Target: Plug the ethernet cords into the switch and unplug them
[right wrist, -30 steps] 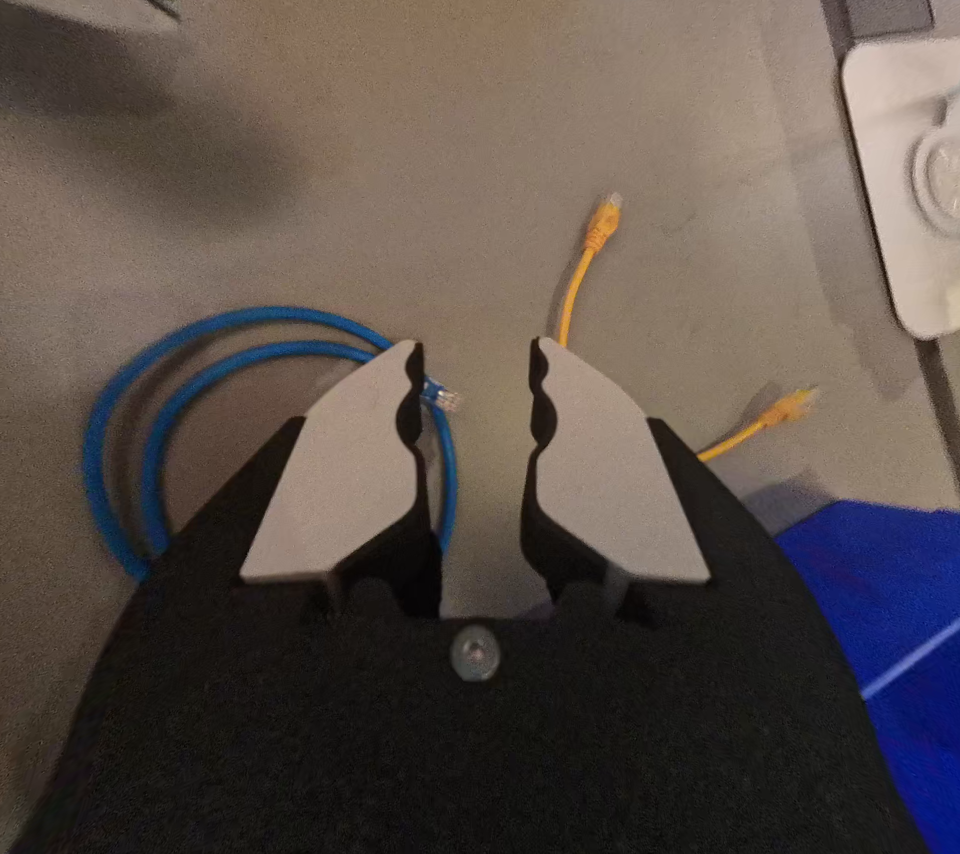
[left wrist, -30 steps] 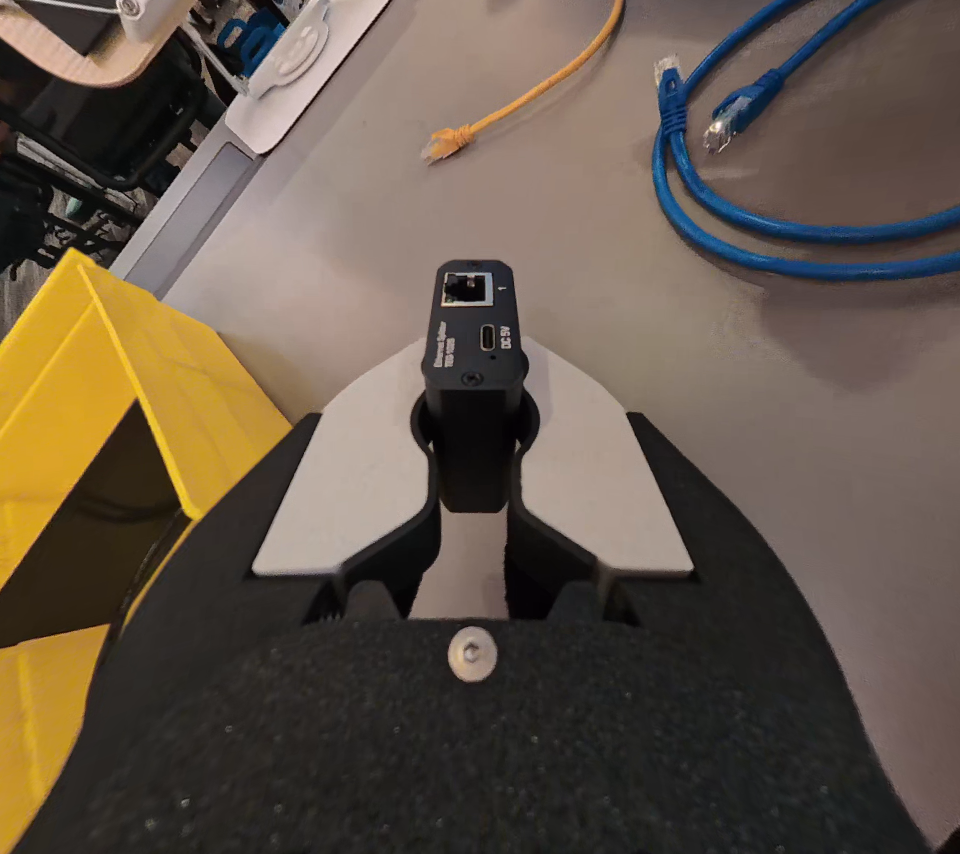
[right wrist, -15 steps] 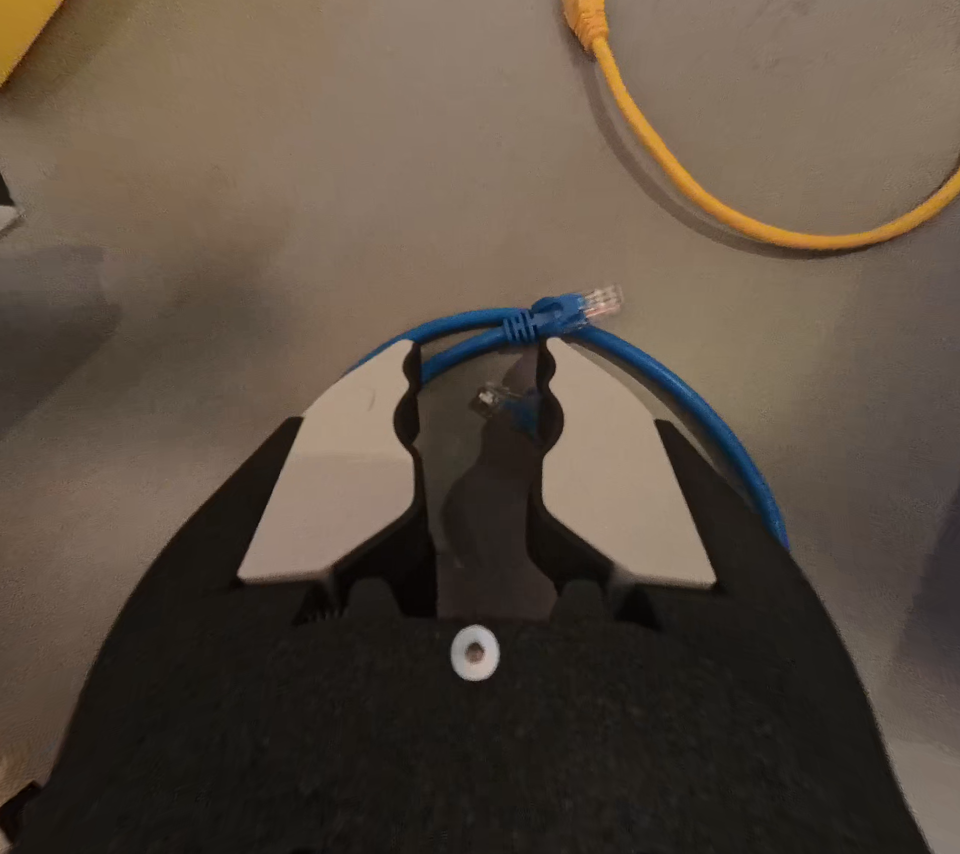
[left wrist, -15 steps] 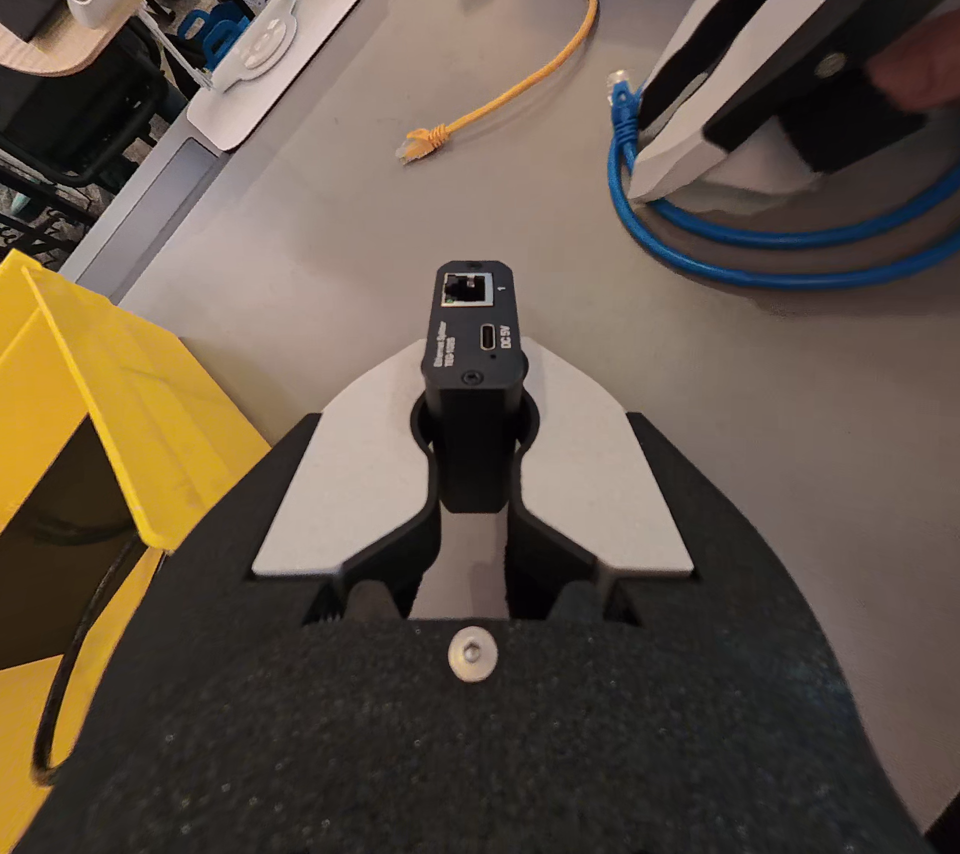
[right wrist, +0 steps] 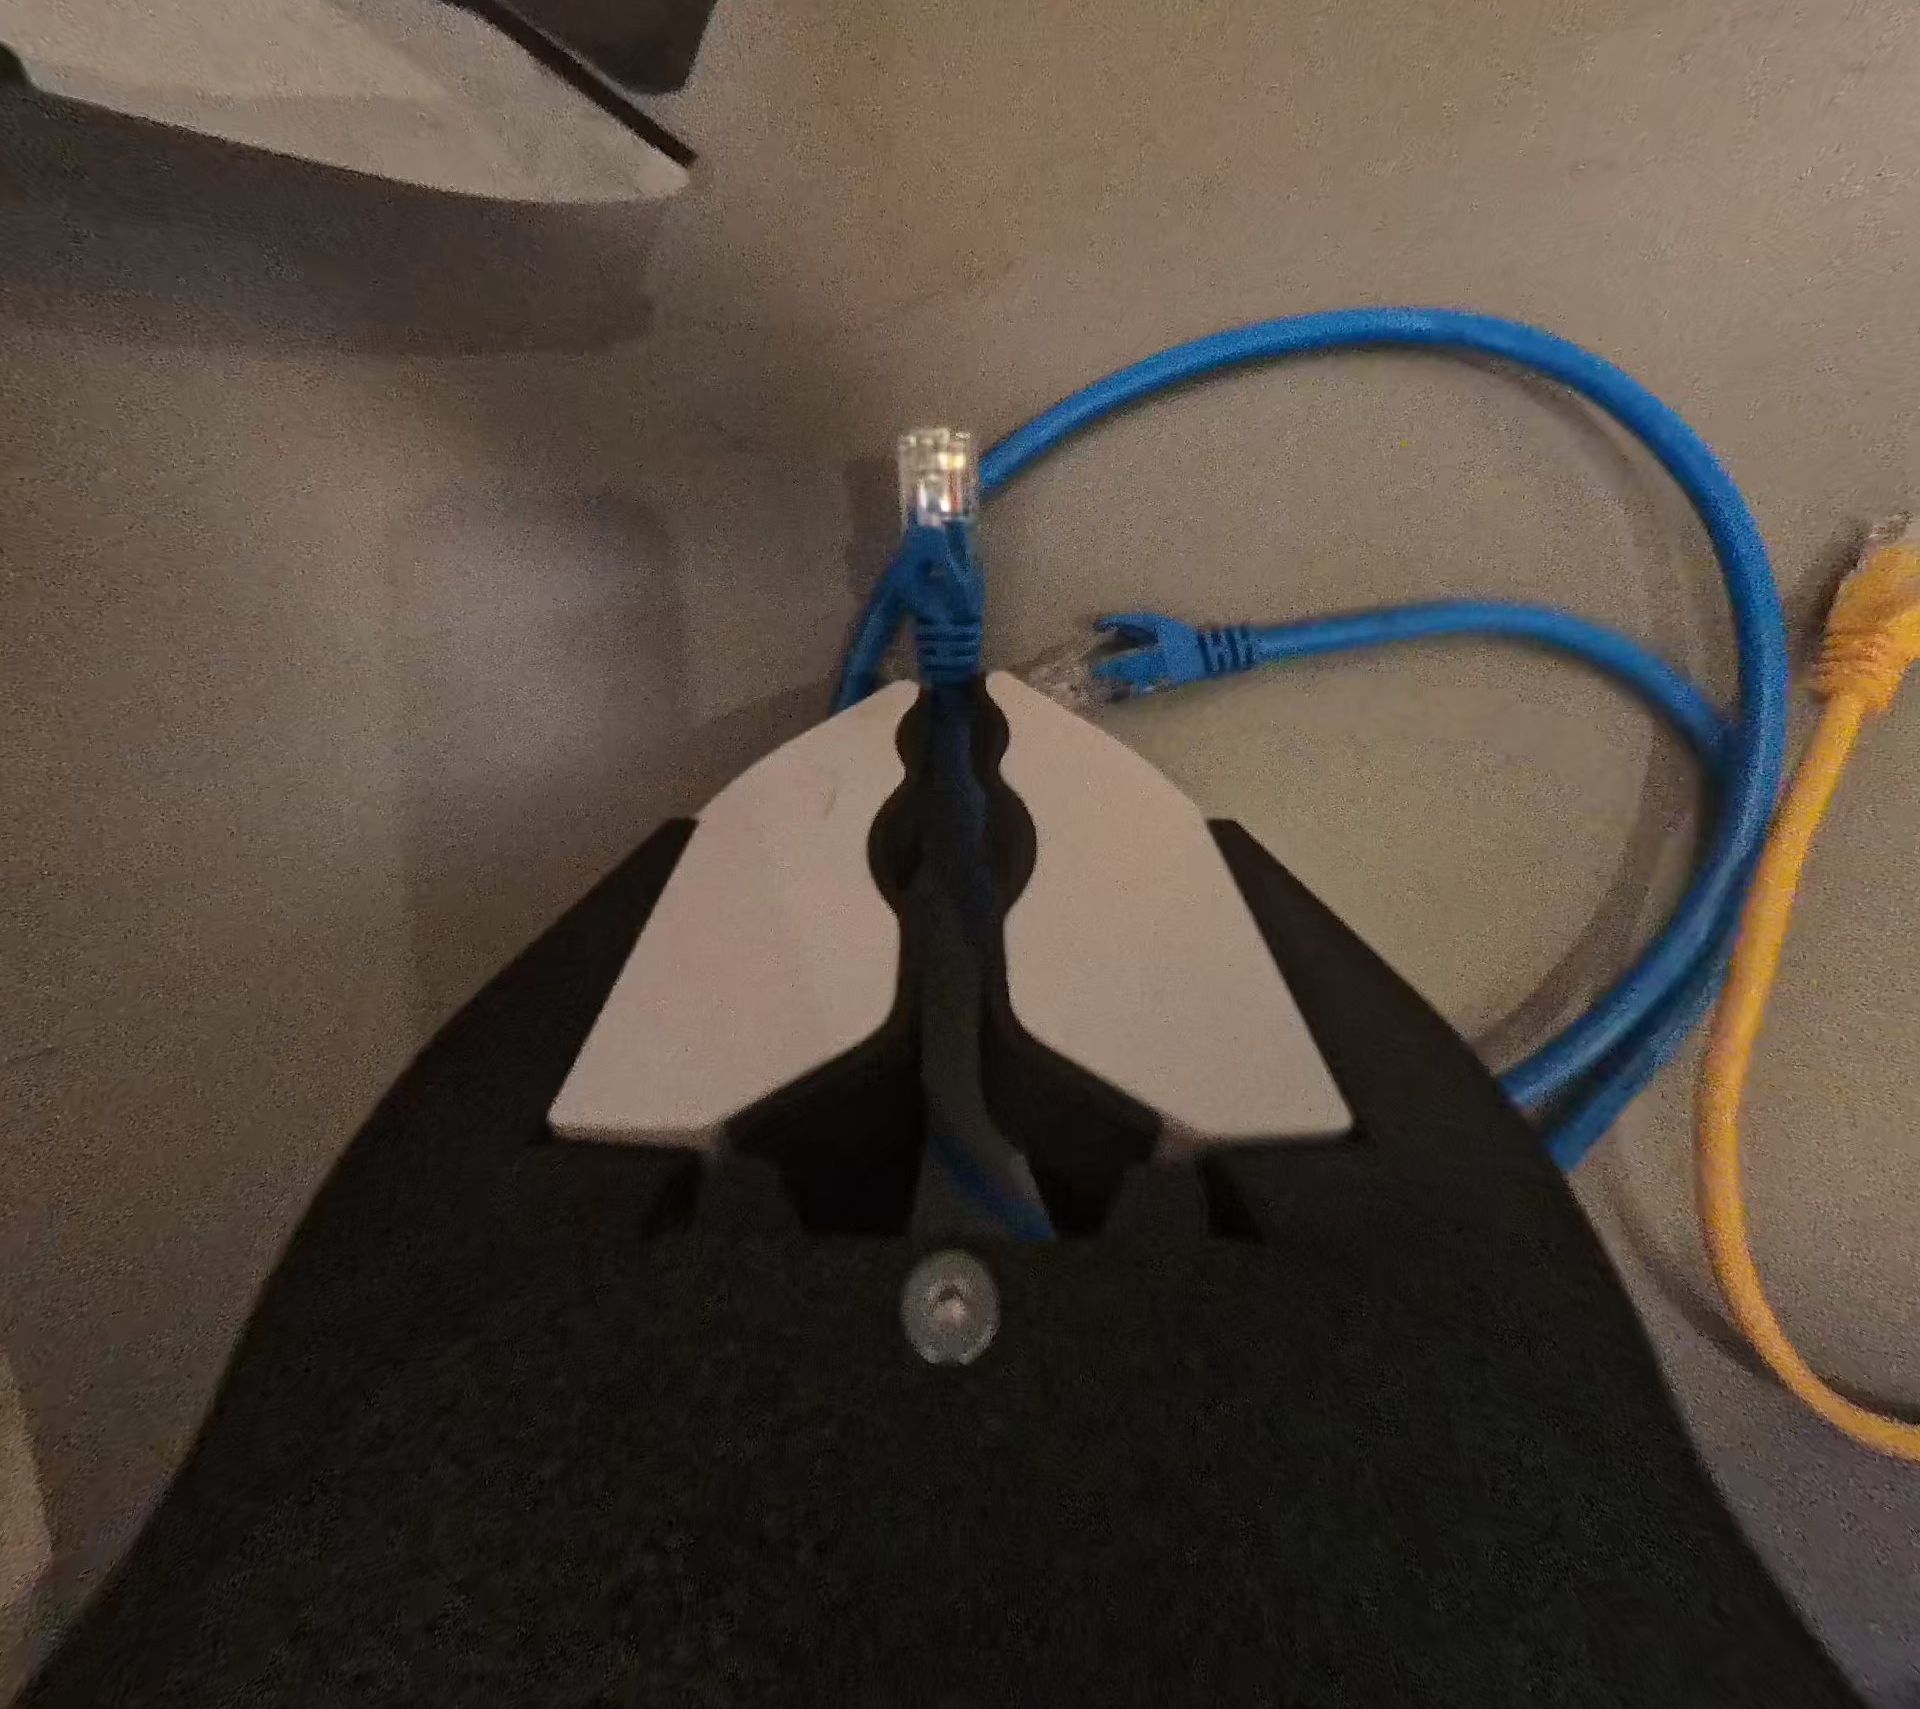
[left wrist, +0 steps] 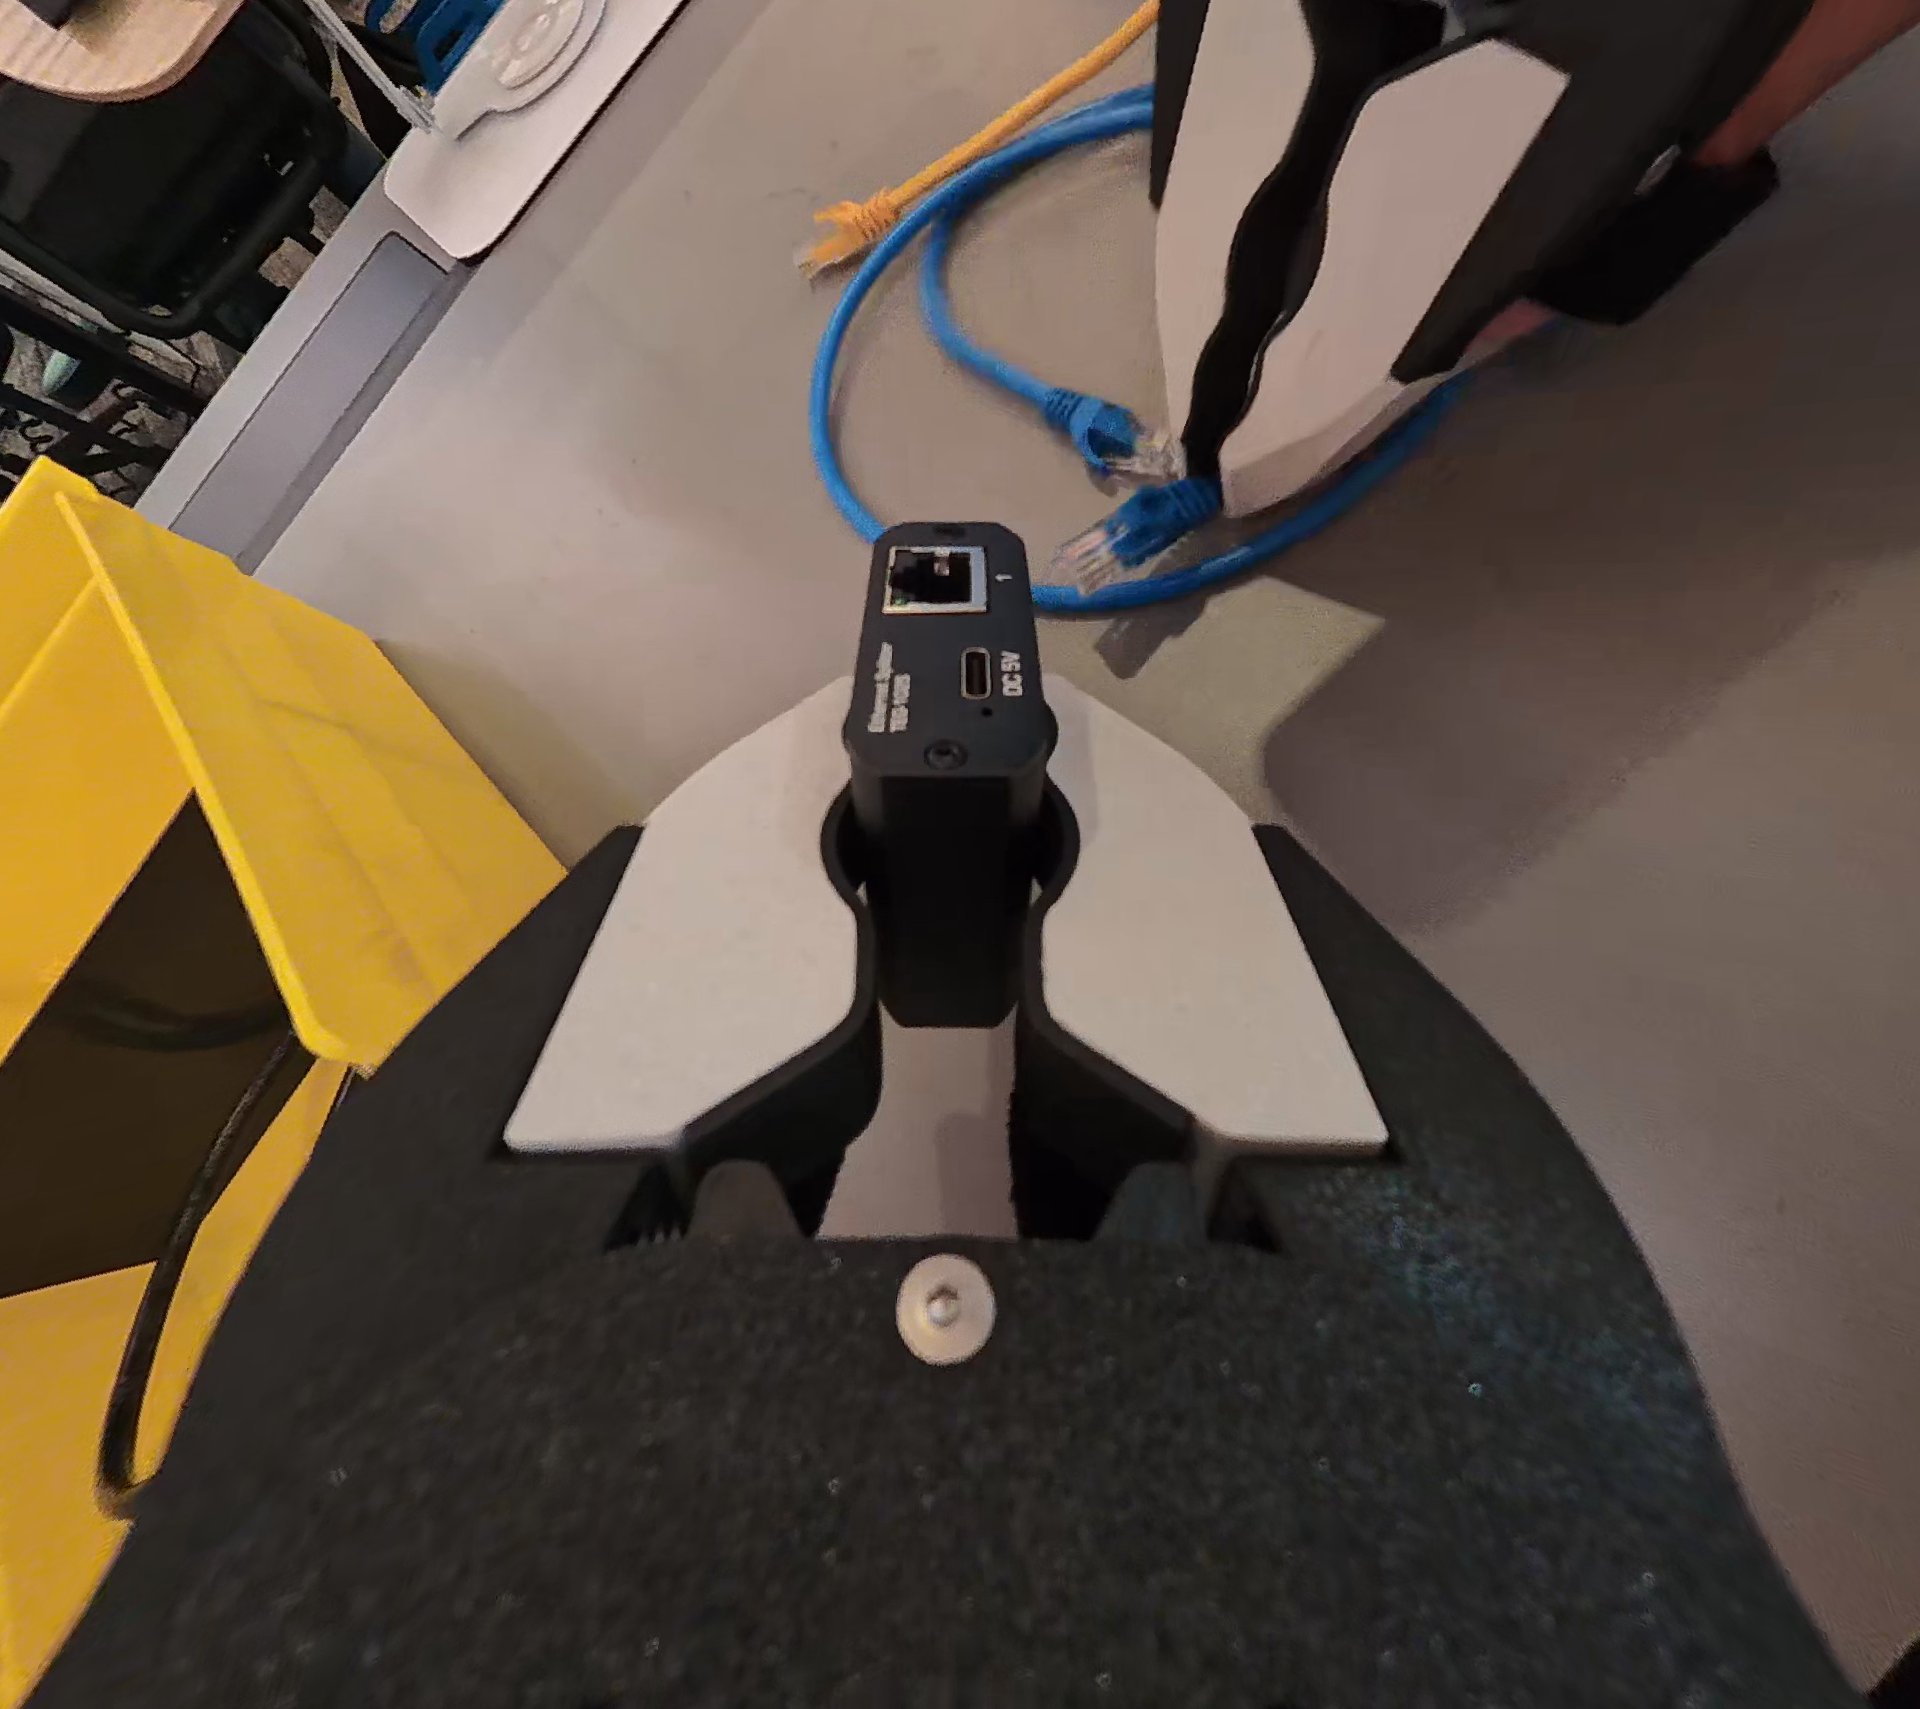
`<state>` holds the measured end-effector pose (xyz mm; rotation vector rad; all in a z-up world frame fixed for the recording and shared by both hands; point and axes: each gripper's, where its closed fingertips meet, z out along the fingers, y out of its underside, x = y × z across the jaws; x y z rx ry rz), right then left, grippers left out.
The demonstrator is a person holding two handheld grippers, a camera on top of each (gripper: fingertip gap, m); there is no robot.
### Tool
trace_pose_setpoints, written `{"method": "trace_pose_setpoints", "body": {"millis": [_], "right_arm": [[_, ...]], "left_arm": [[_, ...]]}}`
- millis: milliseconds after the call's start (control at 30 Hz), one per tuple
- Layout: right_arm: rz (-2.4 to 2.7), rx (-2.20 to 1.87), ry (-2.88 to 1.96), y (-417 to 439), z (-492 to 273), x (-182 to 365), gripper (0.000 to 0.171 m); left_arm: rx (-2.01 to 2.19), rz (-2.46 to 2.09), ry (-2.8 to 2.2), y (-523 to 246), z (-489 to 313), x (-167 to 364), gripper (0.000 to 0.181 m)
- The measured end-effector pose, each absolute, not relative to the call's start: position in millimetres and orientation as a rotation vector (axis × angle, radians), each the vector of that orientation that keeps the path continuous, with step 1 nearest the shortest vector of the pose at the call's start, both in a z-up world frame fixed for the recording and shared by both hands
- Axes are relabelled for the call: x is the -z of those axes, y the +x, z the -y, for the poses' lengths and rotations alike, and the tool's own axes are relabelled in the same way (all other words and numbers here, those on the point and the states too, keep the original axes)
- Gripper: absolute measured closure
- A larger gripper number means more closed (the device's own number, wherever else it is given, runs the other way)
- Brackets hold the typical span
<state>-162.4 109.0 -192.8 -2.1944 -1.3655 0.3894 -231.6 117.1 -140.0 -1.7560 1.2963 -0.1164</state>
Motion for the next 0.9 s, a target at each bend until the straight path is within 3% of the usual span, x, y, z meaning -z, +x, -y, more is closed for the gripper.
{"method": "trace_pose_setpoints", "body": {"millis": [367, 533, 600, 900], "right_arm": [[1.447, -0.432, -1.983, -141, -102, 175, 0.148], [1.436, -0.582, -1.977, -149, -105, 186, 0.155], [1.424, -0.605, -1.984, -150, -106, 190, 0.165], [1.449, -0.558, -2.022, -150, -101, 190, 0.166]], "left_arm": [[0.062, -1.352, -1.742, -231, -116, 148, 0.156], [0.048, -1.364, -1.736, -231, -116, 149, 0.156], [0.039, -1.371, -1.734, -230, -115, 150, 0.156], [-0.096, -1.417, -1.676, -233, -121, 153, 0.156]]}}
